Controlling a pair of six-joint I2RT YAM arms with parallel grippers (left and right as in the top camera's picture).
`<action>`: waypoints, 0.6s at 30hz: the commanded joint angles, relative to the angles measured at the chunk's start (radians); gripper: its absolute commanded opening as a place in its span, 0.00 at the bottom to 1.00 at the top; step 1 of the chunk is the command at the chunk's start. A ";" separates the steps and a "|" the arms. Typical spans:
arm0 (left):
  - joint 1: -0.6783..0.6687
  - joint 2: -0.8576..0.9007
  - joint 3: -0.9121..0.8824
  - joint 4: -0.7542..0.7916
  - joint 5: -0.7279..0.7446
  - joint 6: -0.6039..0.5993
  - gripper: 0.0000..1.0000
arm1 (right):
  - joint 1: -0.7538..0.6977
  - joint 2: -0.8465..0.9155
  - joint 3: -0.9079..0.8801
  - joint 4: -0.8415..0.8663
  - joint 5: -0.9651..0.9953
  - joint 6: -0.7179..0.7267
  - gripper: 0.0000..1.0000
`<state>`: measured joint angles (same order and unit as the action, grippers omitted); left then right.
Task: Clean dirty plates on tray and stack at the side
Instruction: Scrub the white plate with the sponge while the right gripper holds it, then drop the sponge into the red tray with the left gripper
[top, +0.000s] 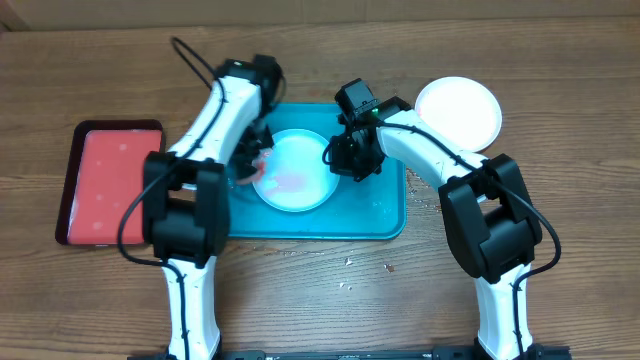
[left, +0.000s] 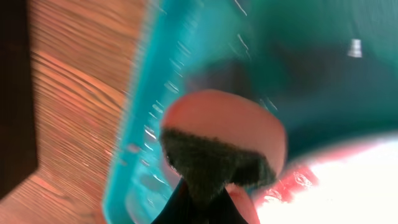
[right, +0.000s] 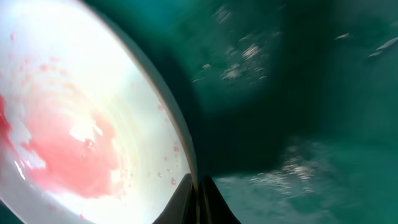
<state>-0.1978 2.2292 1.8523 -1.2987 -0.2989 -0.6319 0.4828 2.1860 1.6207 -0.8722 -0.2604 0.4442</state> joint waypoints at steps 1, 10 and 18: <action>0.068 -0.137 0.036 0.040 0.035 -0.029 0.04 | -0.026 -0.002 0.040 -0.016 0.088 -0.013 0.04; 0.319 -0.246 0.034 0.028 0.155 0.026 0.04 | 0.049 -0.060 0.167 -0.042 0.137 -0.108 0.04; 0.550 -0.182 0.000 0.028 0.166 0.018 0.04 | 0.183 -0.077 0.202 -0.058 0.477 -0.108 0.04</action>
<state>0.3107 2.0090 1.8671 -1.2770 -0.1551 -0.6258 0.6266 2.1571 1.7855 -0.9287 0.0452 0.3435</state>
